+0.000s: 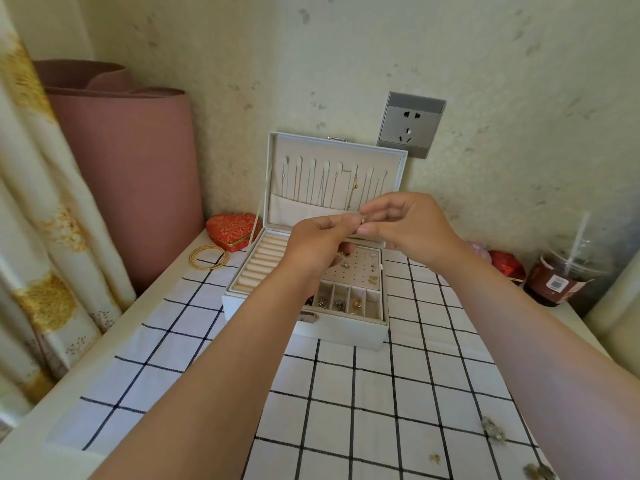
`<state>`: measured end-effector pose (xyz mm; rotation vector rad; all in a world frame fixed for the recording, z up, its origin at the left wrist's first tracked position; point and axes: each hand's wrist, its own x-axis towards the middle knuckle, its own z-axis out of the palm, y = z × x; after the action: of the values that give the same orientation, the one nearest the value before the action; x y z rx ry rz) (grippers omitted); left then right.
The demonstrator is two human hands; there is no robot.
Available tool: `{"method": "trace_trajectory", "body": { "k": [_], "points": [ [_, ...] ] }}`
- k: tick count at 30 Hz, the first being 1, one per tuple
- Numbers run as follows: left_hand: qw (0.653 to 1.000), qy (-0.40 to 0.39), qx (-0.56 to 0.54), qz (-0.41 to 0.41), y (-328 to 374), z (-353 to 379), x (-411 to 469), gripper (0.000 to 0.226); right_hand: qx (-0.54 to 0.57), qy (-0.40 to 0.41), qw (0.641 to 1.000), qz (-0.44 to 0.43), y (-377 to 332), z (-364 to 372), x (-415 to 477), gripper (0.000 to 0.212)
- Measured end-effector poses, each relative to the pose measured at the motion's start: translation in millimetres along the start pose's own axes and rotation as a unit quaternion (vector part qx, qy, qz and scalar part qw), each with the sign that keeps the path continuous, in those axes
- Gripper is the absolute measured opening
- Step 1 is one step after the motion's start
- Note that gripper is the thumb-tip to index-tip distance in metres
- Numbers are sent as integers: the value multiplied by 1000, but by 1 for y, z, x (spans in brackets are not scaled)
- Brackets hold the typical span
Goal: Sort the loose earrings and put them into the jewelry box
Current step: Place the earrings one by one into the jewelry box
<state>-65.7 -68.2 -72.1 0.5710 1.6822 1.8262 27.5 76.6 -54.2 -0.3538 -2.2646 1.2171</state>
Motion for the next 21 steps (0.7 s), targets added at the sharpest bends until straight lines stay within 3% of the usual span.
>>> {"method": "trace_trajectory", "body": {
  "k": [4,17,19,21],
  "points": [
    [1000,2,9,0,1,-1,2,14,-10,17,999,-47,0,2,0,15],
    [980,-56,183,61,-8,0,2,18,-93,10,995,18,12,-4,-2,12],
    [941,-58,308,130,-18,0,6,27,-147,25,988,28,23,-4,-2,9],
    [854,-45,481,192,-29,-2,9,36,-212,30,976,41,35,-3,-4,8]
  ]
}}
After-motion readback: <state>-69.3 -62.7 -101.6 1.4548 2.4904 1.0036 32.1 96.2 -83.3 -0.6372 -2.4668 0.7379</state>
